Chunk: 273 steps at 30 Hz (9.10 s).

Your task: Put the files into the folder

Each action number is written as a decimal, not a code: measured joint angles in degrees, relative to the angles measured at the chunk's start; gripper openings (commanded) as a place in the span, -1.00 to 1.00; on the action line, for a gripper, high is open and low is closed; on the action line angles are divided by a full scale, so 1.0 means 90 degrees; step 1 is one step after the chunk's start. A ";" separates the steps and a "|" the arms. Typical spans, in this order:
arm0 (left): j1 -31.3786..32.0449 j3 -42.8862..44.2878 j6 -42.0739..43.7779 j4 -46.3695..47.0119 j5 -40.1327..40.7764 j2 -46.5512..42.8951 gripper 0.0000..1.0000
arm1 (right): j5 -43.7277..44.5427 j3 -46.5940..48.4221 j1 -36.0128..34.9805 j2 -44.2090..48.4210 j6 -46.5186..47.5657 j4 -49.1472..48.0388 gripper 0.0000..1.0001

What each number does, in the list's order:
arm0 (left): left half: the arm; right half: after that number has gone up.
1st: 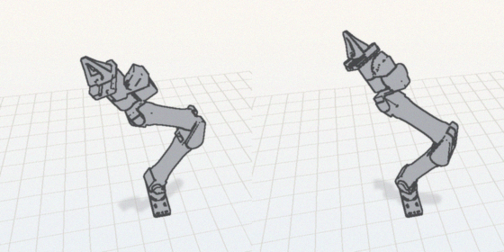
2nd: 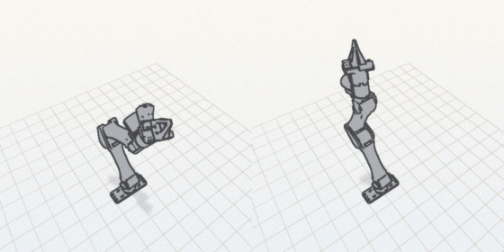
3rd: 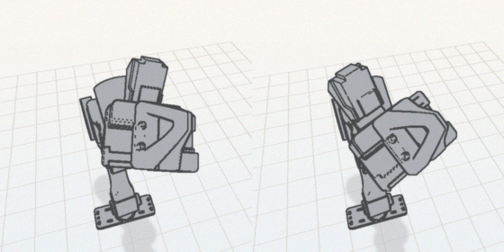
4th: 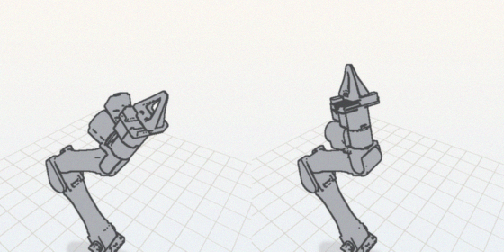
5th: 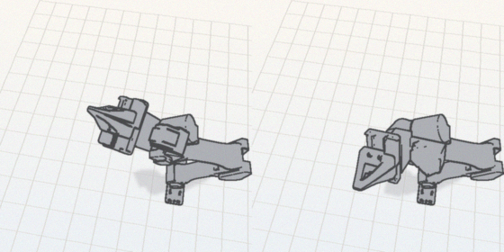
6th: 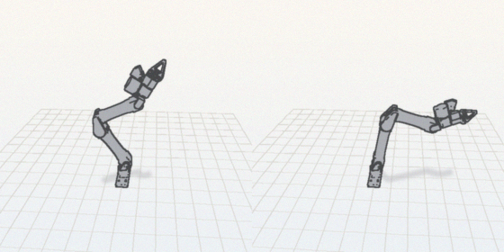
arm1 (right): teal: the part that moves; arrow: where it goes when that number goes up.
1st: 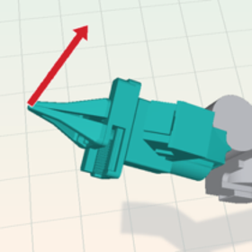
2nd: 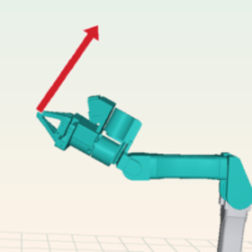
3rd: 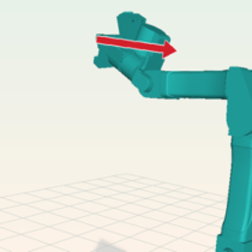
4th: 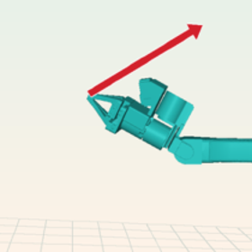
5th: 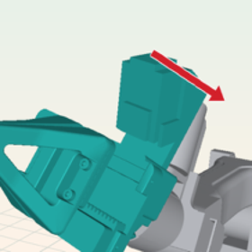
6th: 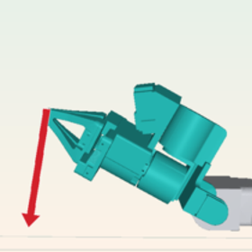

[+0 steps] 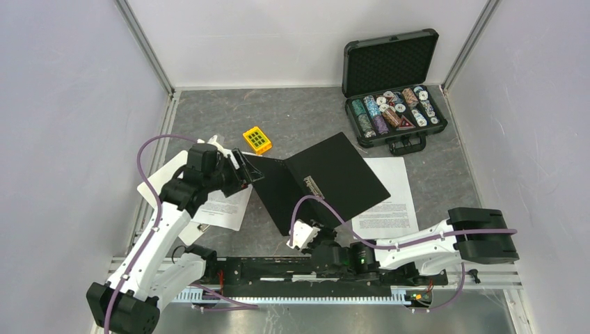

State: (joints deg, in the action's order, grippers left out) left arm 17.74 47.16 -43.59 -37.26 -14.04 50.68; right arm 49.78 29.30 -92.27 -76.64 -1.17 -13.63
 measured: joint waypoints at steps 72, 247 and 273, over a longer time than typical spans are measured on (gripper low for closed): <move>-0.0041 0.3021 0.3060 -0.2084 0.3315 0.1438 0.36 | -0.7514 -0.0763 0.7189 0.1110 -0.1226 0.1710 0.52; 0.0595 -0.2028 -0.0049 0.1651 0.1285 0.1707 -0.24 | -0.6059 -0.0087 0.5651 0.1508 -0.3067 0.1384 -0.32; 0.0539 -0.2421 -0.0080 0.2042 0.1212 0.1355 -0.27 | -0.6215 0.2924 0.3971 -0.2703 -0.2713 0.0882 -0.30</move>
State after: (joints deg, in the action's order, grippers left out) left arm 22.59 25.36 -44.31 -18.87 -3.14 62.87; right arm -6.15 55.61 -56.53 -100.97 -25.58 -5.69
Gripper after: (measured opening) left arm 0.370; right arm 0.339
